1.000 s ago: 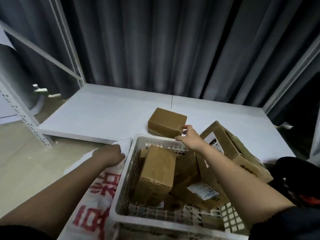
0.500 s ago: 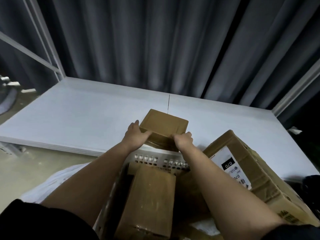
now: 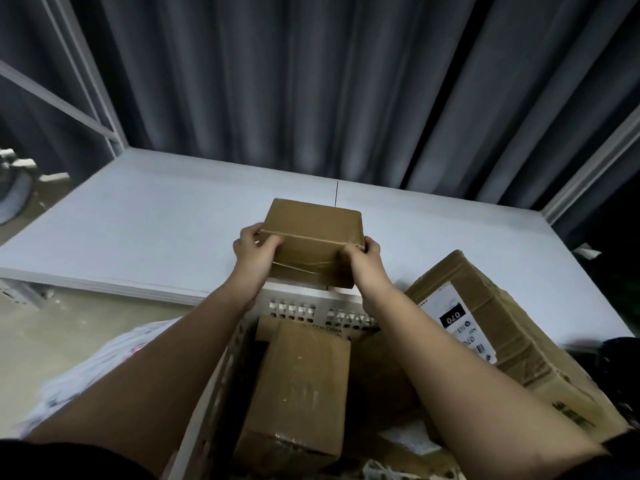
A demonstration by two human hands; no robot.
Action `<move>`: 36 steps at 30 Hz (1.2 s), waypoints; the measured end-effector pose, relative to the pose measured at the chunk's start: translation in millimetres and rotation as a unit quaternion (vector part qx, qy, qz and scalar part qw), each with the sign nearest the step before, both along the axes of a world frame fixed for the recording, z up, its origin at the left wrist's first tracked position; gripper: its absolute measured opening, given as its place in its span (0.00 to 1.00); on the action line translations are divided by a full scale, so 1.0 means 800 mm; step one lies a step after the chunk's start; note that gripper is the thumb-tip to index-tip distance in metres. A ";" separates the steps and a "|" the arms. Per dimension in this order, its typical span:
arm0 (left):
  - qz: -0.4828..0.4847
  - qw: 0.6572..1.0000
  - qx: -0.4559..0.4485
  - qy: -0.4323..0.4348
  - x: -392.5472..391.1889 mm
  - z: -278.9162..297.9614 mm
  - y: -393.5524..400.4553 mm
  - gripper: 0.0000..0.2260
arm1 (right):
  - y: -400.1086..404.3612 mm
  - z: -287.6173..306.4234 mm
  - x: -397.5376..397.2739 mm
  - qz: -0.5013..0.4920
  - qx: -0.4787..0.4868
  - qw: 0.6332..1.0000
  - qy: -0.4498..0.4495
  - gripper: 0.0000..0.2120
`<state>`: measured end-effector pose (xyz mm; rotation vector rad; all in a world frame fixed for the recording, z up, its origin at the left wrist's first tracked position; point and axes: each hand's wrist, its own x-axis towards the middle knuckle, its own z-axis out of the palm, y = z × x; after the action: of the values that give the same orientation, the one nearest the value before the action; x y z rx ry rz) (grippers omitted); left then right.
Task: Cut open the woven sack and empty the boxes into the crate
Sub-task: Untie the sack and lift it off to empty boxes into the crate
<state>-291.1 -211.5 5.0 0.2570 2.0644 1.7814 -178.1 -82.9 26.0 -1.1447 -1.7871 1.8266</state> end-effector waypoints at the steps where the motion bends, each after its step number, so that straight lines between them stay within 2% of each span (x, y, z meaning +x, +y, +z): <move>1: 0.006 1.000 0.017 0.013 0.009 0.015 -0.008 0.21 | -0.011 0.015 0.010 0.012 -0.007 1.000 0.008 0.24; 7: 0.027 0.996 0.068 0.050 0.078 0.093 -0.065 0.18 | -0.081 0.079 0.093 0.046 -0.020 0.998 0.029 0.27; 11: 0.036 0.994 0.051 0.088 0.134 0.135 -0.108 0.19 | -0.122 0.100 0.154 0.063 -0.014 0.997 0.040 0.29; 16: 0.012 0.994 -0.009 0.104 0.213 0.169 -0.152 0.24 | -0.158 0.128 0.230 0.059 0.010 0.997 0.043 0.32; 19: -0.021 0.994 -0.058 0.094 0.256 0.176 -0.169 0.26 | -0.165 0.142 0.278 0.058 0.033 0.997 0.032 0.30; 27: -0.133 0.963 -0.198 0.124 0.344 0.171 -0.187 0.31 | -0.156 0.167 0.391 0.043 0.091 0.991 -0.086 0.27; 30: -0.179 0.964 -0.191 0.054 0.360 0.152 -0.182 0.33 | -0.146 0.153 0.411 0.043 0.091 0.985 -0.143 0.28; 36: -0.238 0.948 -0.199 -0.066 0.384 0.118 -0.157 0.29 | -0.123 0.096 0.418 0.014 0.081 0.970 -0.230 0.30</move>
<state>16.2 -336.7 99.3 0.4579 1.9953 1.0484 156.3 -180.9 103.1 -1.5774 -2.1604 1.4748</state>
